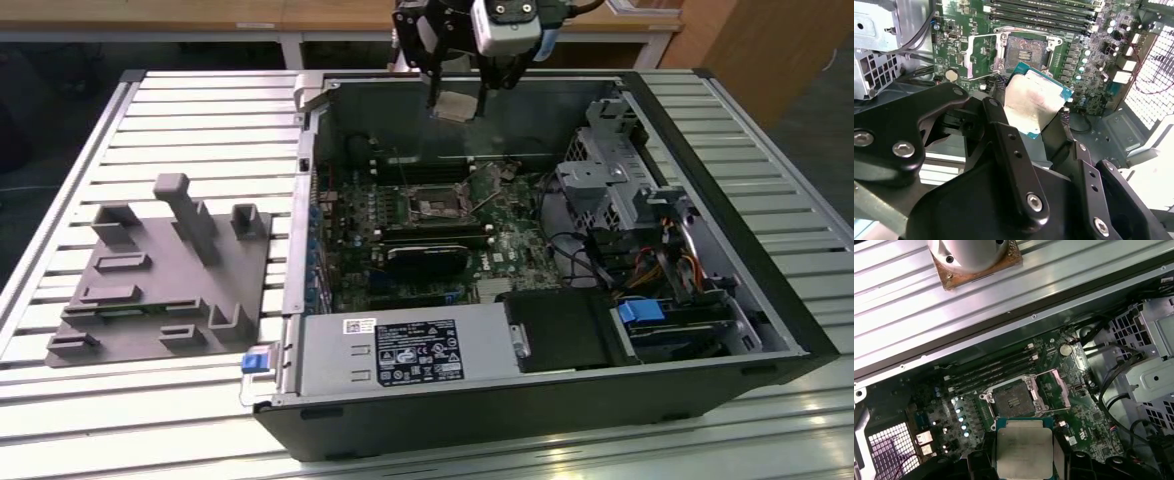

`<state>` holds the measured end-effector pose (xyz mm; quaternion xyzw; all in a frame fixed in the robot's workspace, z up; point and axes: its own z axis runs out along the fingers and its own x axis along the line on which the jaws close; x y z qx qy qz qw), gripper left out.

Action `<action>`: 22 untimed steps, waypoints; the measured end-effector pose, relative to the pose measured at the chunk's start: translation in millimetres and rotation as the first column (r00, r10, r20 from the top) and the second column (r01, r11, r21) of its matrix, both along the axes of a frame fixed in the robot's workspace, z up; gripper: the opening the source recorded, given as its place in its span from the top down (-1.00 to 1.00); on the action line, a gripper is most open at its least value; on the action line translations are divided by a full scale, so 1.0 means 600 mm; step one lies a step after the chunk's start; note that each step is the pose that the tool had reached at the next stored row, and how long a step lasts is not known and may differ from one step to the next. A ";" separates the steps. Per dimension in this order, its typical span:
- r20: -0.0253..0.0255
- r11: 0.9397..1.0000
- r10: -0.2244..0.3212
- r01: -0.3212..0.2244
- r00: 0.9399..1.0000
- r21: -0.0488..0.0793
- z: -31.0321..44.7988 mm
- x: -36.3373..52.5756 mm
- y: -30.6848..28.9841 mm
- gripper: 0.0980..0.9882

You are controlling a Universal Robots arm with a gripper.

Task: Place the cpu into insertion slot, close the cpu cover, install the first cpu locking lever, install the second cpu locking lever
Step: 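Place the cpu into insertion slot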

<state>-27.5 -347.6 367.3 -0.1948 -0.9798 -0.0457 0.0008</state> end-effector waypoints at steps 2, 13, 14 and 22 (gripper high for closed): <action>0.000 1.000 -0.010 0.010 1.000 0.000 0.000 0.000 0.0000 0.01; 0.000 0.998 -0.066 0.066 0.998 0.000 -0.001 0.000 0.0000 0.01; 0.000 0.997 -0.071 0.071 0.997 0.000 -0.001 0.000 0.0000 0.01; 0.000 0.991 -0.136 0.136 0.991 0.000 -0.002 0.000 0.0000 0.01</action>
